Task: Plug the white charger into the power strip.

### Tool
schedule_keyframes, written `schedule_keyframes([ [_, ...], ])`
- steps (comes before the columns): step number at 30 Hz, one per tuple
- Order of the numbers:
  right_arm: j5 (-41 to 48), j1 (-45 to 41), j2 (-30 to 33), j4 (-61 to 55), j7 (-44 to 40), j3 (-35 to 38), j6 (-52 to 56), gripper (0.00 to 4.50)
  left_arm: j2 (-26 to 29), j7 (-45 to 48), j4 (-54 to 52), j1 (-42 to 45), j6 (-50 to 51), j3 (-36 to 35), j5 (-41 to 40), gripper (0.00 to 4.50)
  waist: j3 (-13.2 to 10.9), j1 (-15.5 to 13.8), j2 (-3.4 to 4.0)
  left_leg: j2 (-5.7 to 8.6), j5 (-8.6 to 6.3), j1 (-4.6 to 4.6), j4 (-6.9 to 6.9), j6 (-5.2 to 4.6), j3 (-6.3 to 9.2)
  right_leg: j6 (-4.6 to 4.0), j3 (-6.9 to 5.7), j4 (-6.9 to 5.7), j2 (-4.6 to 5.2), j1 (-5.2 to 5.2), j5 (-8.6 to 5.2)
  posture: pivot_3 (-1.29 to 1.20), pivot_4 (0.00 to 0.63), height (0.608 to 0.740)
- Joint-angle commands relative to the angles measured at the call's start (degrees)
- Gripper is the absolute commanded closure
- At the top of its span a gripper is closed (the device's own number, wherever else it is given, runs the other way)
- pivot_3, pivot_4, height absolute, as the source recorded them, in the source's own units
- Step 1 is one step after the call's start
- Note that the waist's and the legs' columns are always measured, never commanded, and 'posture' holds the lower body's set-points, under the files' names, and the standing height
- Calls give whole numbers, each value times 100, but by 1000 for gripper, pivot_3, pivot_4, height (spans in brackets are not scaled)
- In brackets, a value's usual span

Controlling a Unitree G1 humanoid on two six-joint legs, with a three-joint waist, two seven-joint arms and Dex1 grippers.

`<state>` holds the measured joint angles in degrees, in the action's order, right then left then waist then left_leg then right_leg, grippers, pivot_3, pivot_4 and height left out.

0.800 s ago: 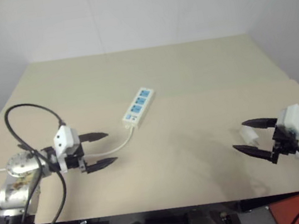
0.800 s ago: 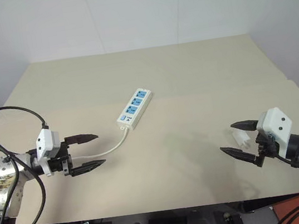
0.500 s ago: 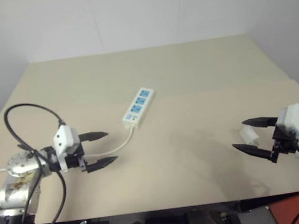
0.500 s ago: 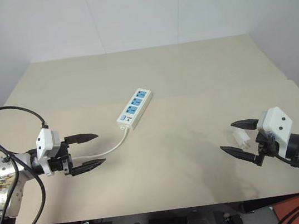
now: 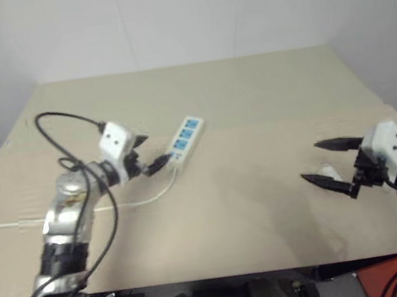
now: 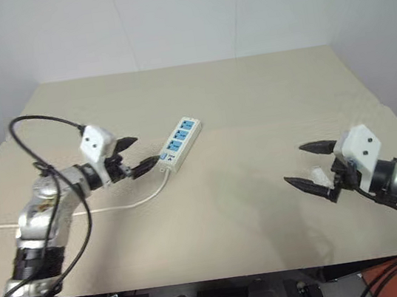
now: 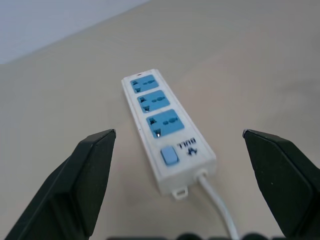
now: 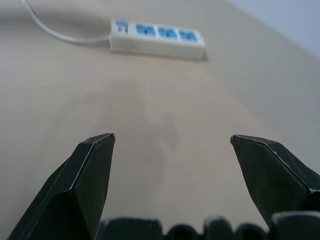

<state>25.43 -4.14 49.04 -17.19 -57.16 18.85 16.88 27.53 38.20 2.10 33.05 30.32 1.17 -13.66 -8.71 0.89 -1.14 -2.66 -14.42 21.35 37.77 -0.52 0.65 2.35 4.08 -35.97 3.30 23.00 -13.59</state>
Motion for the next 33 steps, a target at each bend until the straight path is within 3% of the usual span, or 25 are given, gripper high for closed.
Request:
schedule_keyframes([
  [1,33,-203,-26,-12,95,-7,-86,112,-413,-705,3,184,193,136,275,35,0,-8,0,0,0,2,0,0,2,0,0,1,0,0,0,0,150,740],
  [4,44,-289,-43,-21,129,-43,-69,112,-943,-1307,90,217,208,267,532,35,0,-17,-1,4,0,6,0,0,4,1,1,3,2,1,0,0,150,740],
  [8,8,-390,-55,-6,165,-158,-96,112,-1241,-1731,311,239,123,322,806,35,-1,-5,-2,8,0,6,0,0,6,3,1,4,5,0,3,0,150,740],
  [19,113,-564,-233,-105,296,-353,-37,112,-1310,-1869,1039,122,-790,394,1167,35,-2,-30,-3,12,0,6,0,0,8,3,2,4,6,2,3,0,150,740],
  [33,451,-595,-258,-278,438,-229,161,112,-1479,-1646,2789,375,-2216,371,1292,35,-1,-25,-2,13,0,5,0,0,9,5,1,4,7,-1,4,0,150,740],
])
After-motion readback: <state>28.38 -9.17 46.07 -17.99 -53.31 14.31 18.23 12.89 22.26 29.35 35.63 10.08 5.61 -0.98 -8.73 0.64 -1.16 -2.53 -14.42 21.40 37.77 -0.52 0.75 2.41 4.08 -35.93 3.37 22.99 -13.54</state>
